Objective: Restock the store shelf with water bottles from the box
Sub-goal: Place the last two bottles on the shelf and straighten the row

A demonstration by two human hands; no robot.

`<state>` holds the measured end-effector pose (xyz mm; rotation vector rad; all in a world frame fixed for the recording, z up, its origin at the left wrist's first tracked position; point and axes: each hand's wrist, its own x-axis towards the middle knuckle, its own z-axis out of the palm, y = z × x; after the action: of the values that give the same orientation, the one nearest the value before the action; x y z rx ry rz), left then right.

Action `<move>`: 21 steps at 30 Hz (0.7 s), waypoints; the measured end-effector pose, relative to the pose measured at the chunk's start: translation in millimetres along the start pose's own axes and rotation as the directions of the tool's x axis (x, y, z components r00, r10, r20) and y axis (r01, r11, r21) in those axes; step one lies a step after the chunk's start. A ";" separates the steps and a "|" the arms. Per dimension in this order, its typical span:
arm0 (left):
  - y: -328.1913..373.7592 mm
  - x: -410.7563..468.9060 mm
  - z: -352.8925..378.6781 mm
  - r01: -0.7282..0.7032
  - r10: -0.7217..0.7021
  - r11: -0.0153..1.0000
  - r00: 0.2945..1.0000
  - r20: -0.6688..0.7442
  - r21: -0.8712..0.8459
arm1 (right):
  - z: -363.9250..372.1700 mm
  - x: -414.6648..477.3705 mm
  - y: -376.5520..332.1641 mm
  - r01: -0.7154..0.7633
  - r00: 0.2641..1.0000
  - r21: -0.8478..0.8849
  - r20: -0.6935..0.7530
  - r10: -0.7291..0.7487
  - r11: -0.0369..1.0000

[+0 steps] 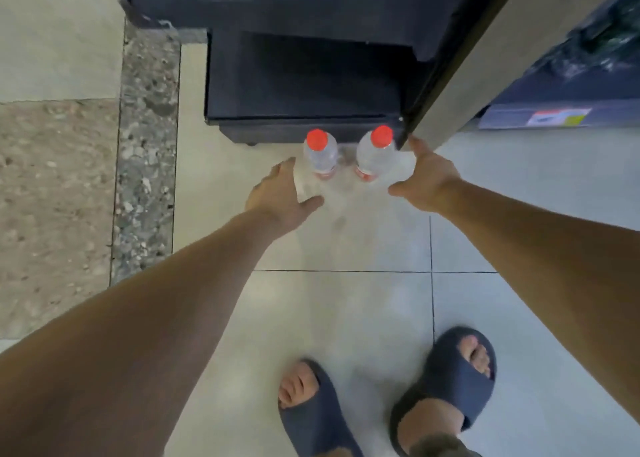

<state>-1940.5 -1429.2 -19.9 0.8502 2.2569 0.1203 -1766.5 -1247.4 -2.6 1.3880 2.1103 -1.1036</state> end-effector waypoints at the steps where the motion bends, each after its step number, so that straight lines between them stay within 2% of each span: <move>1: -4.0 11.5 9.4 -0.009 0.009 1.000 1.000 -0.002 -0.023 | 7.8 12.9 3.5 0.024 1.000 0.000 0.004 -0.024 1.000; 4: -8.3 38.1 28.8 0.002 -0.009 0.988 0.999 -0.040 -0.156 | 28.5 42.4 7.6 0.114 0.993 0.062 0.023 -0.116 0.992; 8: -3.5 64.5 37.7 -0.013 -0.055 0.912 0.986 -0.155 -0.411 | 49.1 63.1 10.7 0.206 0.977 0.299 -0.116 -0.179 0.932; 12: 5.7 75.6 42.8 -0.060 -0.055 0.891 0.970 -0.238 -0.450 | 56.4 67.1 15.3 0.226 0.968 0.367 -0.192 -0.164 0.902; 16: 12.5 75.8 50.5 -0.038 -0.104 0.851 0.966 -0.239 -0.524 | 53.2 68.1 14.2 0.207 0.975 0.365 -0.153 -0.161 0.908; 21: 11.8 78.3 52.0 -0.045 -0.112 0.850 0.958 -0.264 -0.526 | 44.8 75.7 8.4 0.207 0.978 0.340 -0.090 -0.187 0.917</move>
<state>-1941.8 -1380.3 -101.0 0.5132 2.3183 0.8599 -1796.7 -1235.8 -84.8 1.3878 2.2100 -1.6026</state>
